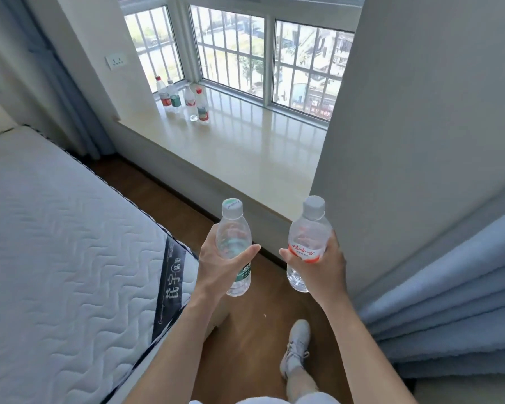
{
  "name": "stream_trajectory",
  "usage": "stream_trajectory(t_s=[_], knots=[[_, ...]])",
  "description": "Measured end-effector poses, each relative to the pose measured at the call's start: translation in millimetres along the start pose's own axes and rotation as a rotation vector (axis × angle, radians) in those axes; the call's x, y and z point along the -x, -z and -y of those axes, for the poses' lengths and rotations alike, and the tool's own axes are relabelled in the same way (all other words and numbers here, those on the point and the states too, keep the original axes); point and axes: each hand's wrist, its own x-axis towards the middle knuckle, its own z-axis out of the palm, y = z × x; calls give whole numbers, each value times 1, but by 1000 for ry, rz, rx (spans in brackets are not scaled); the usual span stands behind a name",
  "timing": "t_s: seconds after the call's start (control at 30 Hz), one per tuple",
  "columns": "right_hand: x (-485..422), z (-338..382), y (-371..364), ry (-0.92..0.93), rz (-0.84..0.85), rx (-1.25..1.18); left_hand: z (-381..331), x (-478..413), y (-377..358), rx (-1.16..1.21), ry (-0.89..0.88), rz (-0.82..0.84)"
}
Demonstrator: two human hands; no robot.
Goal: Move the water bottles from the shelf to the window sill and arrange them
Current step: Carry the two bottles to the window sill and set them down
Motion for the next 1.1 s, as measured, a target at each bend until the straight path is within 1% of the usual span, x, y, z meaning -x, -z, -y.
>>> stream_trajectory(t_s=[0.23, 0.37, 0.5, 0.63, 0.8, 0.97, 1.1], knots=[[-130, 4, -51, 87, 141, -36, 8, -110, -6, -75, 5, -156], [-213, 16, -72, 93, 241, -112, -1, -182, -8, -125, -2, -256], [-278, 31, -99, 144, 315, -112, -8, -236, -14, -130, 4, -330], [-315, 37, -131, 154, 401, -124, -2, -267, -17, -142, 30, -377], [-346, 42, -173, 131, 517, -136, 9, -297, -3, -181, 87, -461], [-372, 54, -224, 155, 595, -119, 26, -335, 24, -157, 132, -537], [-401, 69, -282, 172, 633, -134, 48, -379, 55, -115, 162, -564]])
